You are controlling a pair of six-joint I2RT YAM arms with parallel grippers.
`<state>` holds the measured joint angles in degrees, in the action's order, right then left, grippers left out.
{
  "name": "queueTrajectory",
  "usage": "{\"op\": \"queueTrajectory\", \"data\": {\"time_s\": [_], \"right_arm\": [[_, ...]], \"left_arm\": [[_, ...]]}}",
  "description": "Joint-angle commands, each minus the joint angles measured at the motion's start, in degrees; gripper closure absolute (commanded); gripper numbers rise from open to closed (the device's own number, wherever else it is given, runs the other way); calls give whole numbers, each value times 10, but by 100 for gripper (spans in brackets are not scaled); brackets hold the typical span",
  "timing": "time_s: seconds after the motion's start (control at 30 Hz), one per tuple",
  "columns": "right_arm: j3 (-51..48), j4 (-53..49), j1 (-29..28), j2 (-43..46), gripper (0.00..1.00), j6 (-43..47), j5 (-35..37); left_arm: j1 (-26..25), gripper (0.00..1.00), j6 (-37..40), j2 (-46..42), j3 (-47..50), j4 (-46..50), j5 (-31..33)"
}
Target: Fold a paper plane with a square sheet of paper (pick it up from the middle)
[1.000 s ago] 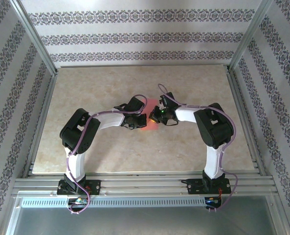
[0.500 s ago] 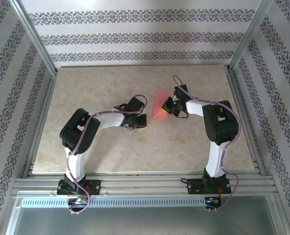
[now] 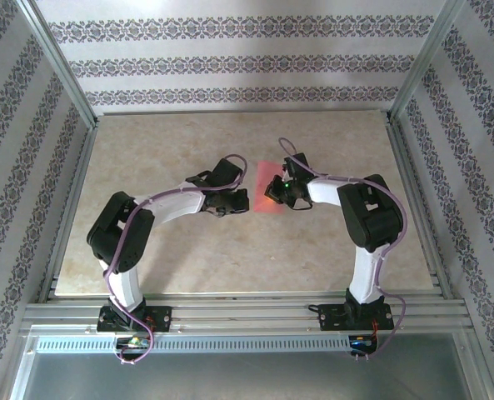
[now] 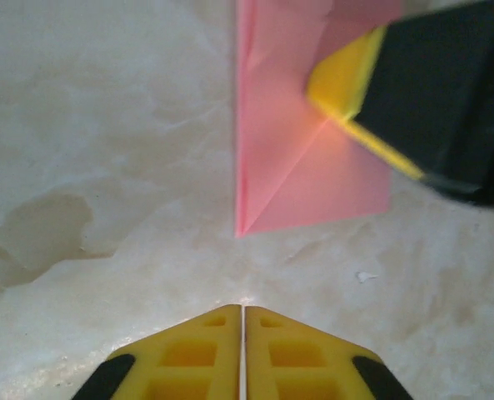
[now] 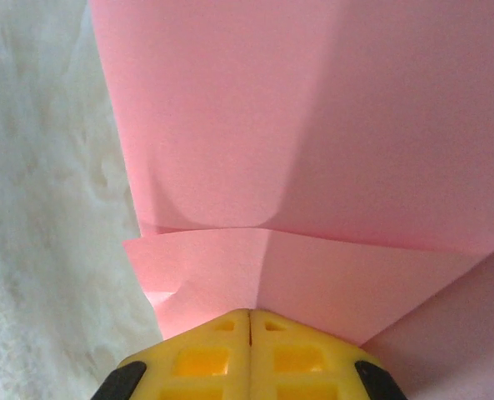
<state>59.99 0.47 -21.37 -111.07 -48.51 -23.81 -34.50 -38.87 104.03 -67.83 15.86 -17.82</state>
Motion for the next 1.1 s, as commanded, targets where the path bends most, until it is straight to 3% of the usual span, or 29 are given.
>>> {"op": "queueTrajectory", "data": {"time_s": [0.0,0.33,0.67,1.07], "right_arm": [[-47,-24,-40,17,94,-30,11],[-108,50,-161,61,95,-161,58],[-106,69,-166,46,95,-175,49],[-104,73,-166,44,95,-172,42]], "left_arm": [[0,86,-15,-26,28,-6,8],[-7,93,-71,-94,150,-52,5],[-16,99,-102,-82,189,-116,-39],[-20,100,-93,-39,182,-79,-6]]}}
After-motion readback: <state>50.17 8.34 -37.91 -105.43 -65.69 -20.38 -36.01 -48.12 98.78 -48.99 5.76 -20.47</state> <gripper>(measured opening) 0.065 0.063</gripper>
